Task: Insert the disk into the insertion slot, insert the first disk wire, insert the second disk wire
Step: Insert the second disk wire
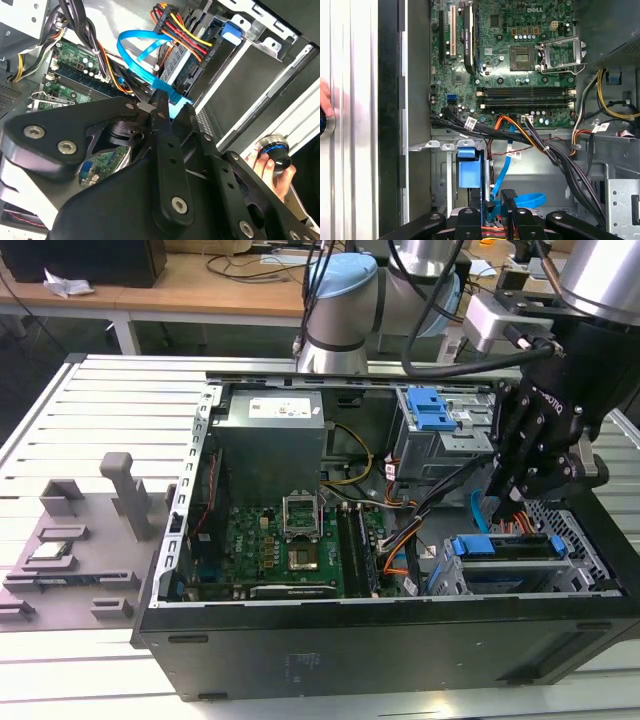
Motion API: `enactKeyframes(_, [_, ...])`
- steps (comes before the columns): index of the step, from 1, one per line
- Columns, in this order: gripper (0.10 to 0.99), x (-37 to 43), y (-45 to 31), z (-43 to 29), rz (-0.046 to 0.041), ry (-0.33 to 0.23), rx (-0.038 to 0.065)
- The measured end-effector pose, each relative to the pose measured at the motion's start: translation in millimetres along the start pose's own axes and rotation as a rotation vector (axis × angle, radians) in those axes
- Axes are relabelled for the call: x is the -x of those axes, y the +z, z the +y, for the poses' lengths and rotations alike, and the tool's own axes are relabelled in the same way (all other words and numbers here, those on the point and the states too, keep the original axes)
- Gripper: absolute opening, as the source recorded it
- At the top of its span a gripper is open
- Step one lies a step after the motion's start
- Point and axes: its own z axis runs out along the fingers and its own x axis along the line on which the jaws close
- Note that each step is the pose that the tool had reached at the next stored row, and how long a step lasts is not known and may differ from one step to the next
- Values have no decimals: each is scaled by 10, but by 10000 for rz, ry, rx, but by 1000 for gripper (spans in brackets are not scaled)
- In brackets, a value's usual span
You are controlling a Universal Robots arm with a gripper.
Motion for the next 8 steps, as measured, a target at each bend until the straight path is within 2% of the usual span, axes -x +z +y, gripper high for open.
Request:
enactKeyframes(3, [302,2,28,-1,41,-23,-3])
enactKeyframes(8, [302,3,51,-2,54,-101,-9])
